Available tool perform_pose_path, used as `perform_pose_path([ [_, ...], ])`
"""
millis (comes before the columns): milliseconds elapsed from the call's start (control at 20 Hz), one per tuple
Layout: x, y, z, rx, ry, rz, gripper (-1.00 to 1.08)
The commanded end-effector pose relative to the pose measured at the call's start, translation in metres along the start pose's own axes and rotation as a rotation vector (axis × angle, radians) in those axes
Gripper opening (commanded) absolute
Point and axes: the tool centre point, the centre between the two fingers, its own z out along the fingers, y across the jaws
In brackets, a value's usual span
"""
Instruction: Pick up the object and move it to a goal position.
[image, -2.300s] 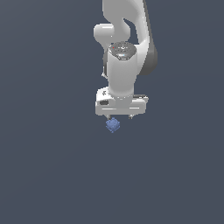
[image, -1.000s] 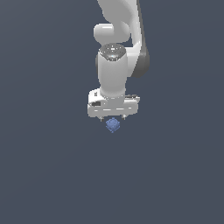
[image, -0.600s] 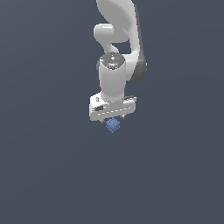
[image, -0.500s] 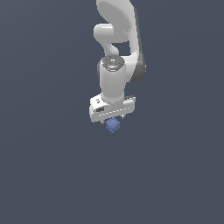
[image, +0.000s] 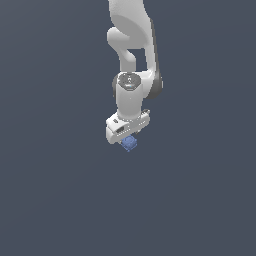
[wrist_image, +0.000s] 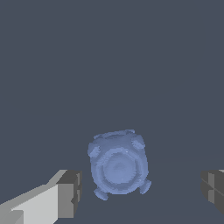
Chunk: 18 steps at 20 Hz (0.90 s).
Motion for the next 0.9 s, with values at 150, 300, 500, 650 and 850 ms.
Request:
perform_pose_path([
  [150,-0.008,-0.007,0.014,0.004,-0.003,-0.101,1.0],
  [300,-0.011,-0.01,0.018,0.006,-0.004,-0.135,1.0],
  [500,-0.013,-0.011,0.021,0.007,-0.005,-0.16,1.0],
  [650,-0.013,-0.011,0.021,0.007,-0.005,-0.158,1.0],
  [850,-0.013,-0.012,0.027,0.007,-0.005,-0.158,1.0],
])
